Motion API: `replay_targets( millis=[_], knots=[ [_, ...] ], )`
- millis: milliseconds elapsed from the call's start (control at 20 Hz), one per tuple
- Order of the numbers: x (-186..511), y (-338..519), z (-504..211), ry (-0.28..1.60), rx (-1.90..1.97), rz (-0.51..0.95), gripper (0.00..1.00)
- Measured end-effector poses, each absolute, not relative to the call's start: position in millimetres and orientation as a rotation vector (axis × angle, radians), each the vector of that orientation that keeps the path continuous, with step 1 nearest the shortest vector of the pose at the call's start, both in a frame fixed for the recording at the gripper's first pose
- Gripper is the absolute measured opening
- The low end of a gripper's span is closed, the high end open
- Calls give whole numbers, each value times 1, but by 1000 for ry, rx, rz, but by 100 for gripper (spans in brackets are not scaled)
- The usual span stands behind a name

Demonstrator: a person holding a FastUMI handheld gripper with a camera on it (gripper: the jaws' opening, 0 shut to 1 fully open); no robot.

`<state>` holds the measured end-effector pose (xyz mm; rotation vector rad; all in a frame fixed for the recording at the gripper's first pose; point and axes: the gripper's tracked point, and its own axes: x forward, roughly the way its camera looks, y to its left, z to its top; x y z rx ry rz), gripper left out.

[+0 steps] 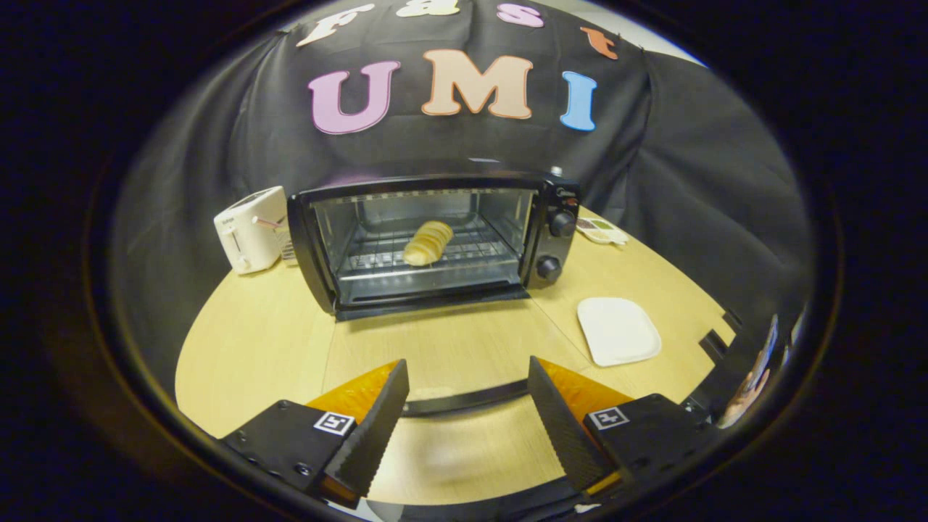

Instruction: Open the toaster oven, put the food inside, and close the toaster oven door.

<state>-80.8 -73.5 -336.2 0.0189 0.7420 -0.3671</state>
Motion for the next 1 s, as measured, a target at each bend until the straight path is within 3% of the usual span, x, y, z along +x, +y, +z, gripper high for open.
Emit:
replay_targets(
  millis=[450,1000],
  knots=[
    [-129,-99,-382,931,21,-436,100],
    [-116,-82,-408,987,20,-349,99]
  ],
)
